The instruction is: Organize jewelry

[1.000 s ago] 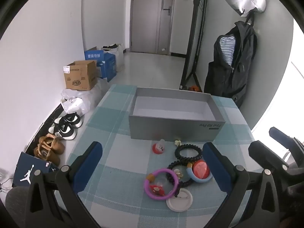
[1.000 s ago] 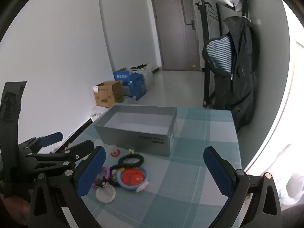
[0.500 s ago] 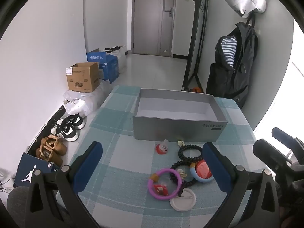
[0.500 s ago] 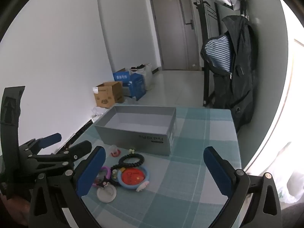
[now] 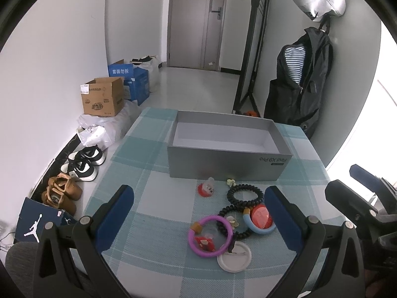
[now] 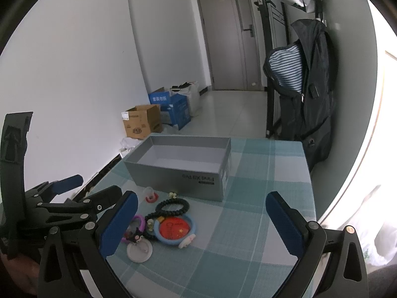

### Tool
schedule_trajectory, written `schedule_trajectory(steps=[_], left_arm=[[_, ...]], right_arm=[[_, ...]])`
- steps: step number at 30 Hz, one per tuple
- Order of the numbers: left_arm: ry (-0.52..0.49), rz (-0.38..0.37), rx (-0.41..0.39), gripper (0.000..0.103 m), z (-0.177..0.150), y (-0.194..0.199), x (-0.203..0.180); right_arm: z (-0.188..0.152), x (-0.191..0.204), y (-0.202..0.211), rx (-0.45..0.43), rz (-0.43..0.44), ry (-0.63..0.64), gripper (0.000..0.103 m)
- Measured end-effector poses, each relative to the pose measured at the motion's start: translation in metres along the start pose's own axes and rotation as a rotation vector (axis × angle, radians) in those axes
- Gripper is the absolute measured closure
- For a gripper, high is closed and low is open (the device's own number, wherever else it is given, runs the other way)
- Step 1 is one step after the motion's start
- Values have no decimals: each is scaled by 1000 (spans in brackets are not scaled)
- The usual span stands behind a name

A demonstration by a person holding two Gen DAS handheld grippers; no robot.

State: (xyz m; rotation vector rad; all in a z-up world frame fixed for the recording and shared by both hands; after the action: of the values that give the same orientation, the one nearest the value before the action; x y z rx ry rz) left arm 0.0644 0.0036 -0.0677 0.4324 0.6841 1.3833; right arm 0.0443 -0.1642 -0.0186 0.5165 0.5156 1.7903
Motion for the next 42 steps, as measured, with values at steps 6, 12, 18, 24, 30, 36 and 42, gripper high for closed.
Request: schedule_trajectory(steps=[6, 12, 18, 24, 30, 36, 42], left_arm=[[-1, -12, 5, 1, -1, -1, -1], [5, -36, 17, 1, -4, -2, -2], [15, -51, 28, 1, -6, -3, -2], [9, -45, 43, 1, -8, -6, -2], [-3, -39, 50, 1, -10, -6, -2], [11, -43, 57, 1, -10, -7, 0], [11, -51, 62, 1, -11, -8, 1]], right_arm=[[0, 0, 1, -1, -1, 2, 0], [0, 0, 1, 2, -1, 1, 0], [0, 0, 0, 4, 0, -1, 0], [0, 0, 0, 2, 2, -3, 0], [1, 0, 0, 1, 3, -3, 0], [3, 1, -1, -7, 0, 5, 0], [4, 0, -2, -4, -2, -6, 0]])
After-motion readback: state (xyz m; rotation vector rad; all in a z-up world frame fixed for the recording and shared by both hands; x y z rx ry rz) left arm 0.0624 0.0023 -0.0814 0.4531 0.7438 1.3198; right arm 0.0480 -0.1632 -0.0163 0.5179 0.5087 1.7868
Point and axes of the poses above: each gripper's, at about its wrist camera, not at the fingertips, and y roughly against the way its jaws point, x to its left, z to its top, the point moved 9 cm from there along -y, roughly the way its jaws point, and after that the axes turned 8 degrees about -z, right-handed, at the moved point
